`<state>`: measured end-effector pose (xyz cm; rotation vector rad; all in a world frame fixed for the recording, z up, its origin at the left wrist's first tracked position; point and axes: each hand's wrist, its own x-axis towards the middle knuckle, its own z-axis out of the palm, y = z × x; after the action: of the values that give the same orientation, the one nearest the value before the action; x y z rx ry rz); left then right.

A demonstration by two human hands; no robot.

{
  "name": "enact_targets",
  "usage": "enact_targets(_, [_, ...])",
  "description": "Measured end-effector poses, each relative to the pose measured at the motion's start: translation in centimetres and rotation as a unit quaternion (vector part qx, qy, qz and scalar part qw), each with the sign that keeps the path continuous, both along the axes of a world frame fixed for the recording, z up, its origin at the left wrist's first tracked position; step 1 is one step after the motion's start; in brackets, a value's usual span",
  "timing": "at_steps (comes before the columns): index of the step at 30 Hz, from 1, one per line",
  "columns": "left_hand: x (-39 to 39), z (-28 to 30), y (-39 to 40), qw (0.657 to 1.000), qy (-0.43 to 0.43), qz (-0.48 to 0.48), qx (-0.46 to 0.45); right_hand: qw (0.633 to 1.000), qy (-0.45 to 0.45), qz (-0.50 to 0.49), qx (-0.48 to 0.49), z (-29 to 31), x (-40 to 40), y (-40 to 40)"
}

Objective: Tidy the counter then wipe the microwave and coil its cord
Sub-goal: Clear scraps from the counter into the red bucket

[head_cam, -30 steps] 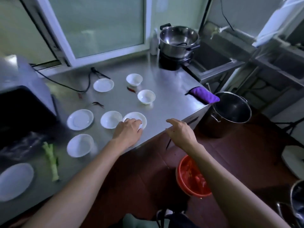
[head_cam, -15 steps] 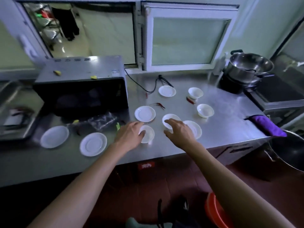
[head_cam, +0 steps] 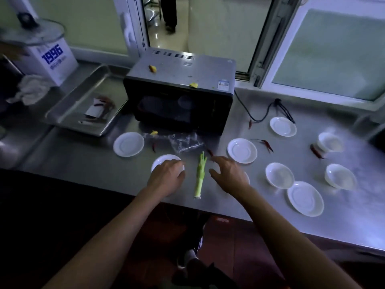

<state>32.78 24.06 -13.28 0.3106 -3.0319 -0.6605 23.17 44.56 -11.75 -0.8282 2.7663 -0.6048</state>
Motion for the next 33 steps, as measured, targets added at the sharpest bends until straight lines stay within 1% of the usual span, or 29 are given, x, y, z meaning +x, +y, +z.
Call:
enact_targets(4, [-2.1, -1.6, -3.5, 0.999, -0.046, 0.023, -0.010, 1.000, -0.023, 0.009, -0.008, -2.2, -3.0, -3.7])
enact_targets(8, [-4.7, -2.6, -6.7, 0.998, -0.053, 0.040, -0.007, 0.998, -0.060, 0.021, -0.014, -4.3, -5.8, -6.9])
enact_targets(12, [-6.3, -2.9, -9.3, 0.995, -0.073, 0.065, -0.015, 0.997, -0.060, 0.050, -0.003, -5.7, -8.2, -9.7])
enact_targets(15, [-6.2, -3.1, -11.0, 0.992, -0.091, 0.088, -0.016, 0.994, -0.078, 0.075, 0.008, -6.1, -9.3, -12.1])
enact_targets(19, [-5.2, -3.3, -12.9, 0.989, -0.091, 0.119, 0.009, 0.988, -0.108, 0.108, -0.003, -6.1, -10.1, -15.3])
enact_targets(22, [-5.0, -3.3, -13.9, 0.983, -0.102, 0.153, 0.015, 0.986, -0.105, 0.130, -0.008, -6.3, -10.7, -16.9])
enact_targets(26, [-5.1, -3.6, -15.1, 0.981, -0.101, 0.165, 0.019, 0.985, -0.105, 0.140, -0.008, -6.6, -11.5, -18.3])
enact_targets(33, [-6.1, -5.0, -16.6, 0.979, -0.098, 0.175, 0.040, 0.987, -0.112, 0.119, 0.011, -7.7, -12.1, -20.2])
